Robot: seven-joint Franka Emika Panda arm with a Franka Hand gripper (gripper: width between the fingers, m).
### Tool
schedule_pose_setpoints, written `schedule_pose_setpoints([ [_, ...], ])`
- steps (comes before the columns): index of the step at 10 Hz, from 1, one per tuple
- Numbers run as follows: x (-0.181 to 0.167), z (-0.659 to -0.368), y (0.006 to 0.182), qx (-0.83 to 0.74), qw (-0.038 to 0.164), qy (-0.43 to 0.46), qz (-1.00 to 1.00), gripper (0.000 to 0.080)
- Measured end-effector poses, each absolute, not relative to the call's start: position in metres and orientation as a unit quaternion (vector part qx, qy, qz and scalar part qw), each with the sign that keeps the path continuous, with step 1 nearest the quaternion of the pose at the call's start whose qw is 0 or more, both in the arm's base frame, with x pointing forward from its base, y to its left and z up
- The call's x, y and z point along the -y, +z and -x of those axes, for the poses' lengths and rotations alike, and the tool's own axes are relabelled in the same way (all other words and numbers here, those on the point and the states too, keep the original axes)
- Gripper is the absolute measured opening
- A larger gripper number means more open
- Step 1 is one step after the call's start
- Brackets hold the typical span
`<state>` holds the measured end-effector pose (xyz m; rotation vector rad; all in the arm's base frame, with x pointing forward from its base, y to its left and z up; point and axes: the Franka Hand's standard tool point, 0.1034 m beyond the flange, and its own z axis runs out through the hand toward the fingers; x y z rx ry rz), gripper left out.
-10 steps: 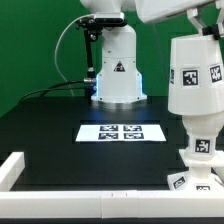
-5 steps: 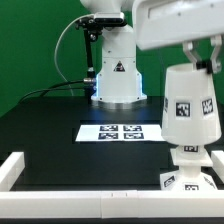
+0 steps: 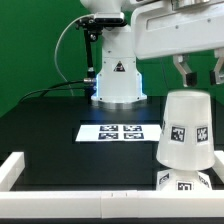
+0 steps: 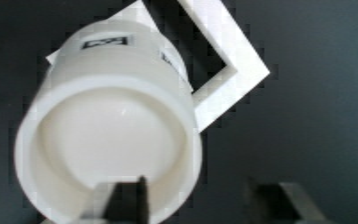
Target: Assemble lamp
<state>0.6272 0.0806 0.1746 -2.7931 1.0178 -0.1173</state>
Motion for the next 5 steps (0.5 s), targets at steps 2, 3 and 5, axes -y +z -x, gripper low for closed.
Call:
schedule_pose_setpoints([
  [2, -0.076, -0.629, 0.197, -0.338, 0.094, -0.044, 0.935, 0.0395],
  [3, -0.066, -0.629, 0.208, -0.333, 0.098, -0.044, 0.937, 0.0578],
  [5, -0.048, -0.631, 0.213, -0.330, 0.098, -0.047, 0.938, 0.0661],
])
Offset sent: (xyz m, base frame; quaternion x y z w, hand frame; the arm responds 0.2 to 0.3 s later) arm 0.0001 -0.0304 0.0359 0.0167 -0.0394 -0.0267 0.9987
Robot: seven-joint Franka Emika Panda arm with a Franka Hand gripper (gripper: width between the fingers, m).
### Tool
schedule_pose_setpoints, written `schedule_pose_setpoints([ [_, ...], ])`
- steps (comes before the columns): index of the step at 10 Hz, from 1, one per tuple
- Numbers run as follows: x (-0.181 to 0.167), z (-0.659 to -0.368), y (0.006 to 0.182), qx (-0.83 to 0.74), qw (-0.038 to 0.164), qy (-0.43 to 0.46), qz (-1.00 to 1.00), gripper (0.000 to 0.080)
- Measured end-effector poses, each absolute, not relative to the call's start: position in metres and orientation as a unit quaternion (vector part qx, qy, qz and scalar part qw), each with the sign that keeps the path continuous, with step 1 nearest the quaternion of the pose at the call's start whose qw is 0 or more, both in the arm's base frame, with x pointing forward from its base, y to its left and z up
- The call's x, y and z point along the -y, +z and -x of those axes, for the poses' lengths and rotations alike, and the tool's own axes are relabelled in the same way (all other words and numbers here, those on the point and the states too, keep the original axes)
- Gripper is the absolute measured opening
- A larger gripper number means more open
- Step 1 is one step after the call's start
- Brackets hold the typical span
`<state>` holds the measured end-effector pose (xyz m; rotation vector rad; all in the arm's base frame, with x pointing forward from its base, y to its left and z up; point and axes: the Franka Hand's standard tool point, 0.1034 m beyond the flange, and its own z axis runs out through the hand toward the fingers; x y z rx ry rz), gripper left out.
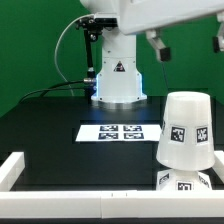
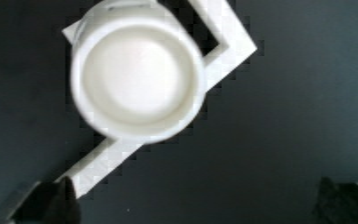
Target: Assemble lamp
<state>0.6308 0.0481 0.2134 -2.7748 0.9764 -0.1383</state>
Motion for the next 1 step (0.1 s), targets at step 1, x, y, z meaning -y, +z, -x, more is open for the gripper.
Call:
schedule_pose_setpoints([
  [1, -0.0500, -0.6305, 0.2124, -0.329, 0.098, -0.046, 0.938, 0.0692],
])
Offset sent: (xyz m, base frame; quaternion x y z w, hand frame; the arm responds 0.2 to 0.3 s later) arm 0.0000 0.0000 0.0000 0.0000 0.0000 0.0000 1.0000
